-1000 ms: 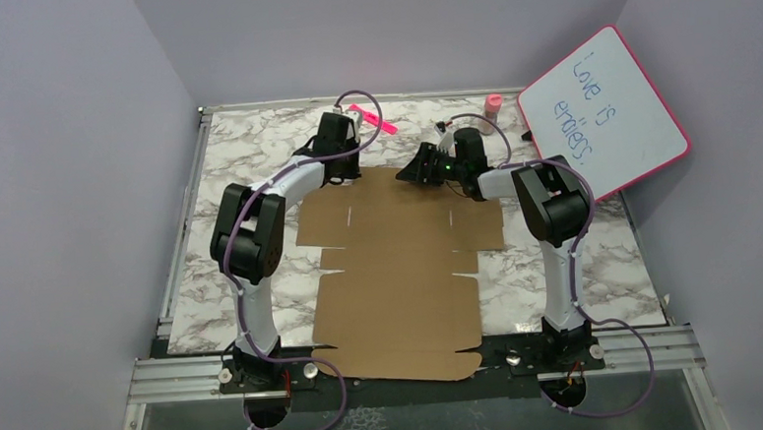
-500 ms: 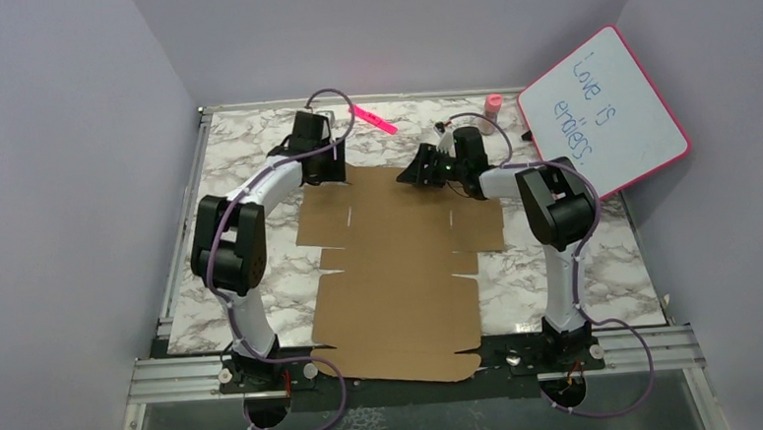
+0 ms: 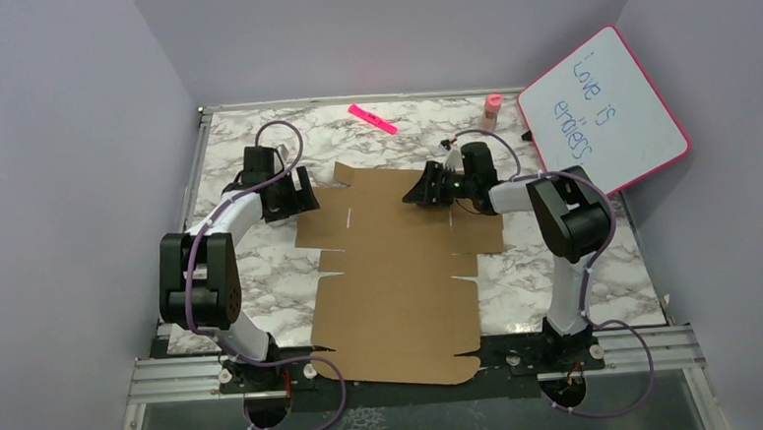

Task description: Fold the paper box

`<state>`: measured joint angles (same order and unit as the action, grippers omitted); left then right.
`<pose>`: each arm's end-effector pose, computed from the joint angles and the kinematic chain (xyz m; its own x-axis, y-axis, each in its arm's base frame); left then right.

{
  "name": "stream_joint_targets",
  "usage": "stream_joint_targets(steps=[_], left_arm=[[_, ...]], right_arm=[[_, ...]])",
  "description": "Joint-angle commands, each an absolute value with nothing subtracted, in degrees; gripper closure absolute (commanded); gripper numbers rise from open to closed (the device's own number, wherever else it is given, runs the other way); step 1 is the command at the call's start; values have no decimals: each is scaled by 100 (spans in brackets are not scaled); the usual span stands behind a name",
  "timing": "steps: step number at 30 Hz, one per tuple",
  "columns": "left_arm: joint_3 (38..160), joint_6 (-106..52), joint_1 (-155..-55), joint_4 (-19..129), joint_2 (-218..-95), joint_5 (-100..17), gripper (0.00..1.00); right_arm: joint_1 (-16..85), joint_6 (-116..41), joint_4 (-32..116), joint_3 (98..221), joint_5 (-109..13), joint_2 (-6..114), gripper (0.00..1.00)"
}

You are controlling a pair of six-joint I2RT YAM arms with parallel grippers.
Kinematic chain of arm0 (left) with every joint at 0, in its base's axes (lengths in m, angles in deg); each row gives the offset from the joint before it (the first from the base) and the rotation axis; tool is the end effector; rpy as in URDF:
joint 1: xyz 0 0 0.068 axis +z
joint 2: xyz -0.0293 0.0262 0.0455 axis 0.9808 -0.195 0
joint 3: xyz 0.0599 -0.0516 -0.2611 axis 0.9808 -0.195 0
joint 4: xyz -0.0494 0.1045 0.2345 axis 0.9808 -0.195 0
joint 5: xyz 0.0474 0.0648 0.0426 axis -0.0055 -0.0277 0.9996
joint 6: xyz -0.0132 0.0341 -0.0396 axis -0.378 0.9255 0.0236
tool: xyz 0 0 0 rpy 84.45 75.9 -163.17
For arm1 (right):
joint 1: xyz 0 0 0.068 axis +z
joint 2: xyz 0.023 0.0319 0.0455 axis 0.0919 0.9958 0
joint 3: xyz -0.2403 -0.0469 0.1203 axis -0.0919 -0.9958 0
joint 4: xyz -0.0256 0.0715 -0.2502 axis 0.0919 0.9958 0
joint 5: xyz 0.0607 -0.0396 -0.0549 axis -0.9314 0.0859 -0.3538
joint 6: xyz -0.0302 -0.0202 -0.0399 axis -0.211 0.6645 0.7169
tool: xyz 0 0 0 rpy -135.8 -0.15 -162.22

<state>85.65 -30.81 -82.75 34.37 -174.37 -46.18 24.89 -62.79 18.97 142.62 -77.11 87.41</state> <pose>0.3341 -0.0312 0.2031 -0.8186 -0.2104 -0.5345 -0.0238 0.9421 -0.3344 0.3720 0.1555 0.1287 -0.8305 0.1534 -0.5355 -0.3581 0.5894 0.7241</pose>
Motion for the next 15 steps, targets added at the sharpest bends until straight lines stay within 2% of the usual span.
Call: stream_joint_targets(steps=[1, 6, 15], left_arm=[[8236, -3216, -8100, 3574, -17202, -5121, 13], [8152, -3134, -8051, 3501, -17266, -5231, 12], [8207, -3035, -7950, 3407, -17441, -5049, 11]], right_arm=[[2649, -6460, 1527, 13933, -8086, 8680, 35], [2681, -6441, 1346, 13788, -7912, 8841, 36], [2670, -6039, 1831, 14583, -7347, 9377, 35]])
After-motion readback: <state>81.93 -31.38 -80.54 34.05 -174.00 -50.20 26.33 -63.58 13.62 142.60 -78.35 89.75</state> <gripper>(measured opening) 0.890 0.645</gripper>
